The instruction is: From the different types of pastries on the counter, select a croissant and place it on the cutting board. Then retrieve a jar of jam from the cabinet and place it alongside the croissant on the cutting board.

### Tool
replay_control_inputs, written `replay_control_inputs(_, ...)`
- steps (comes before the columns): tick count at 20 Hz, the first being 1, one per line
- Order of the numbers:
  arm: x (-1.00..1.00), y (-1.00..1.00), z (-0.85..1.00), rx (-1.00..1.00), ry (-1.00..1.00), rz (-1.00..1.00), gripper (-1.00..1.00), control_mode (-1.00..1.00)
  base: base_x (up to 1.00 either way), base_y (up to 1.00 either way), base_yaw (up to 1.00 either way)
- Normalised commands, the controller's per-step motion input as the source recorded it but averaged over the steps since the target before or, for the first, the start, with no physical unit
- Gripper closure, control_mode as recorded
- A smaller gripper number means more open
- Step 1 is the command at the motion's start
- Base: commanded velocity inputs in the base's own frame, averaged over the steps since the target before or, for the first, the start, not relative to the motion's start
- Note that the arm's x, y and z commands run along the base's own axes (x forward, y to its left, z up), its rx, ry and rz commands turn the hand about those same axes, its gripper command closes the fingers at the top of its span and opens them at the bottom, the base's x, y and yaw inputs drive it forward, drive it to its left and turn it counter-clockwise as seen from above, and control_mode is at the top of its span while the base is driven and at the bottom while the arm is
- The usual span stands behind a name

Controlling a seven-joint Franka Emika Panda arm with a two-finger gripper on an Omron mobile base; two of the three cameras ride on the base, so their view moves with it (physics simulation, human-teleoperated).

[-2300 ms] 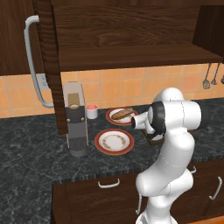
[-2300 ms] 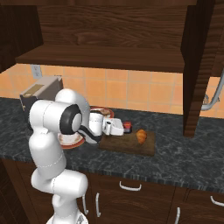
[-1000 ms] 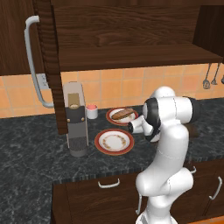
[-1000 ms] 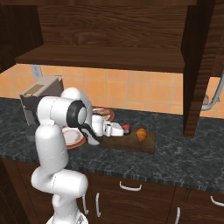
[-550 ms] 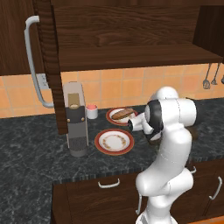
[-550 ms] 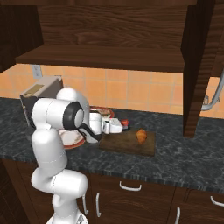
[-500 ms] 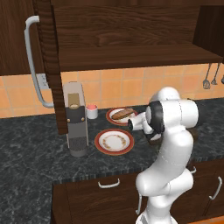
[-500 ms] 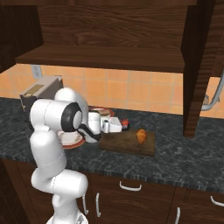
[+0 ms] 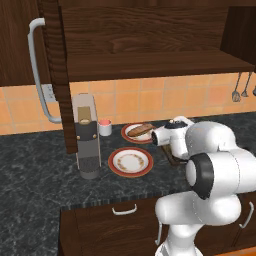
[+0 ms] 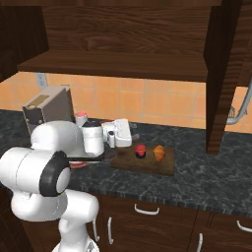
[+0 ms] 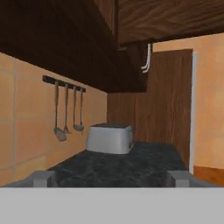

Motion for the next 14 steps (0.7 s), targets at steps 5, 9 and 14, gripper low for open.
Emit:
replay_control_inputs(5,-0.95,0.00,0.58,0.00,-0.58,-0.01,-1.00,-1.00,0.00,0.00,0.00)
replay_control_inputs(9,-1.00,0.25,0.44,-0.03,-0.60,0.00,-1.00,-1.00,0.00,0.00,0.00)
replay_control_inputs(14,-1.00,0.49,0.24,-0.10,-0.64,0.00,-1.00,-1.00,0.00,0.00,0.00)
